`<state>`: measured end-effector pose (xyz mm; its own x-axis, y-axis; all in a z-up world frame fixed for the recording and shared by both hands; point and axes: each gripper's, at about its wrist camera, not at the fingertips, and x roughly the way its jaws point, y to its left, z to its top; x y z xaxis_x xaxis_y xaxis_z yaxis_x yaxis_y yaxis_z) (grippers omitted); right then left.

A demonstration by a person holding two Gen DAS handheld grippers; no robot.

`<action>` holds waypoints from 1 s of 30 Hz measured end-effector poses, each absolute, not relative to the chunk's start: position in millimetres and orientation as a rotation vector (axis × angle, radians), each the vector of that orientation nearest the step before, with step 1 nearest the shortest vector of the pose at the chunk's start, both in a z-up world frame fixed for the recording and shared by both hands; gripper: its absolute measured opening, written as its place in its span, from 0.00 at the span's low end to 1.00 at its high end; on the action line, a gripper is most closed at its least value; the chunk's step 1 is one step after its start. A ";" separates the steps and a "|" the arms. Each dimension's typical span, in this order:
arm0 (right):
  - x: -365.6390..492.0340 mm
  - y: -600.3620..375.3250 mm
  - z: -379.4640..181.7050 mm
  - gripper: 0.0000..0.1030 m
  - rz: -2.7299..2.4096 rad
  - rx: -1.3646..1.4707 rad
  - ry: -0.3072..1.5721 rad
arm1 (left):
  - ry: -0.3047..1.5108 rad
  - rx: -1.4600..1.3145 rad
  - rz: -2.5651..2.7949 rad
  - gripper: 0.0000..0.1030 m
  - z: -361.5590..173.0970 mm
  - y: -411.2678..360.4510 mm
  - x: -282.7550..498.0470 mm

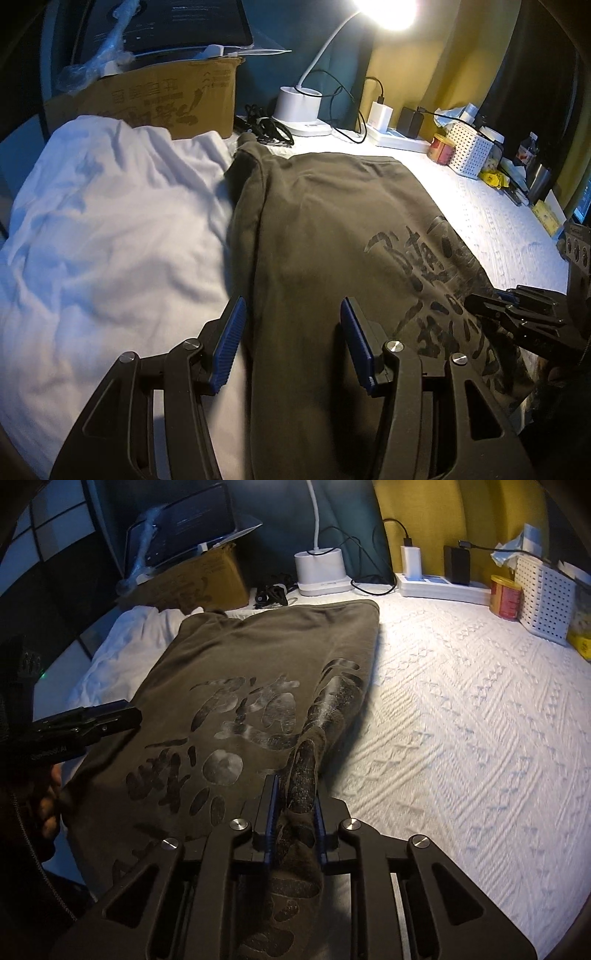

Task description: Fold small clothes

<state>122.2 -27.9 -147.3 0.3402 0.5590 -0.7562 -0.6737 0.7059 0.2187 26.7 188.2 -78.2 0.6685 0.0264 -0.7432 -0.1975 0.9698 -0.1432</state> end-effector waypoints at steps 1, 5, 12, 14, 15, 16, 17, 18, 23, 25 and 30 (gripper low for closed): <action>120.8 -28.7 -147.5 0.19 0.801 -0.140 0.925 | 0.821 -0.221 0.132 0.51 -76.3 187.5 23.6; 118.1 -38.0 -147.6 0.22 0.775 -0.110 0.935 | 0.792 -0.205 0.110 0.51 -68.7 178.3 15.9; 104.6 -55.6 -144.1 0.49 0.757 -0.108 0.913 | 0.760 -0.169 0.086 0.51 -61.2 154.2 9.2; 101.6 -62.3 -142.7 0.56 0.756 -0.102 0.905 | 0.739 -0.170 0.091 0.51 -56.9 149.7 5.9; 100.0 -65.6 -141.8 0.56 0.754 -0.101 0.899 | 0.732 -0.169 0.092 0.51 -55.1 146.7 4.4; 99.0 -67.8 -141.2 0.56 0.753 -0.101 0.896 | 0.730 -0.167 0.091 0.51 -53.8 143.8 3.9; 97.3 -71.7 -140.4 0.56 0.749 -0.099 0.890 | 0.728 -0.164 0.088 0.51 -52.4 140.4 3.7; 96.6 -74.7 -139.9 0.56 0.745 -0.098 0.887 | 0.725 -0.160 0.085 0.52 -51.2 136.8 3.2; 92.5 -96.9 -137.1 0.57 0.712 -0.088 0.880 | 0.718 -0.155 0.060 0.52 -46.8 119.9 2.4; 91.5 -106.3 -136.5 0.57 0.698 -0.077 0.881 | 0.708 -0.166 0.050 0.60 -43.7 113.8 1.0; 90.4 -134.0 -134.7 0.57 0.664 -0.036 0.882 | 0.666 -0.179 0.030 0.81 -33.0 98.4 -2.2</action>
<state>90.4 -134.0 -134.7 0.4499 0.5225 -0.7242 -0.5509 0.8007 0.2355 -2.2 98.4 -33.0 0.7865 -0.0300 -0.6168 -0.0848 0.9841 -0.1559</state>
